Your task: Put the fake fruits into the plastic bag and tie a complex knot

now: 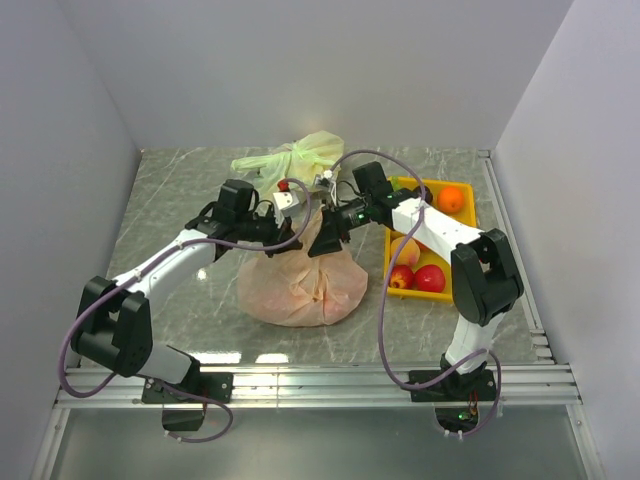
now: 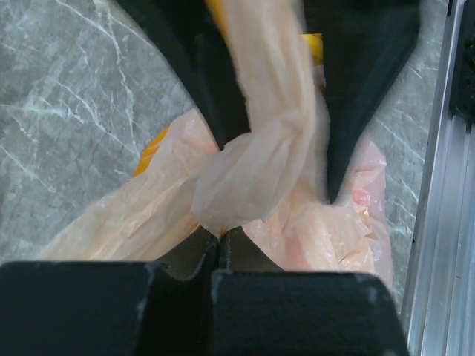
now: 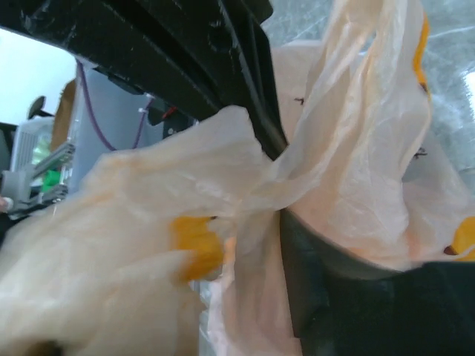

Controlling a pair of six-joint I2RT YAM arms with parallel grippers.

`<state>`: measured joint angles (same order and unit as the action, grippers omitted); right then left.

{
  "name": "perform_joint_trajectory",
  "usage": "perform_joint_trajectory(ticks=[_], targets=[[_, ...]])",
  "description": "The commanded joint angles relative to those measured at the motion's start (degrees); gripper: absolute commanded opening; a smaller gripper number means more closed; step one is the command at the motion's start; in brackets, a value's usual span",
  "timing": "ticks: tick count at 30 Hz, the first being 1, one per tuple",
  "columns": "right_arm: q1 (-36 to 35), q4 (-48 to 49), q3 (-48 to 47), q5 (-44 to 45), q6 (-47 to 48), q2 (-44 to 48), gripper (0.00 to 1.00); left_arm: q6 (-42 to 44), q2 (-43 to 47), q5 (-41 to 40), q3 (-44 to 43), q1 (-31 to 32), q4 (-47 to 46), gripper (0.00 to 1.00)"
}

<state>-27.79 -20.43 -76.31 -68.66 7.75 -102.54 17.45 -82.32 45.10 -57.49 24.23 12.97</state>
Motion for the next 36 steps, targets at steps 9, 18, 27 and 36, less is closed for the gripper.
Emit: perform_joint_trajectory(ticks=[9,18,27,36], targets=[[0.8,6.0,1.3,1.0,-2.3,1.1,0.0,-2.7,6.7,5.4,-6.9,-7.3,6.6,0.43],[0.7,2.9,1.3,-1.6,5.1,1.8,0.0,-8.8,8.9,2.5,-9.4,-15.4,9.0,0.61],[0.3,-0.9,1.3,-2.3,13.0,2.7,0.0,-8.2,-3.2,4.8,-16.1,-16.1,8.0,0.65],[0.2,-1.6,1.0,-2.2,15.0,2.5,0.0,-5.8,-9.6,8.9,-17.6,-16.1,12.4,0.65]])
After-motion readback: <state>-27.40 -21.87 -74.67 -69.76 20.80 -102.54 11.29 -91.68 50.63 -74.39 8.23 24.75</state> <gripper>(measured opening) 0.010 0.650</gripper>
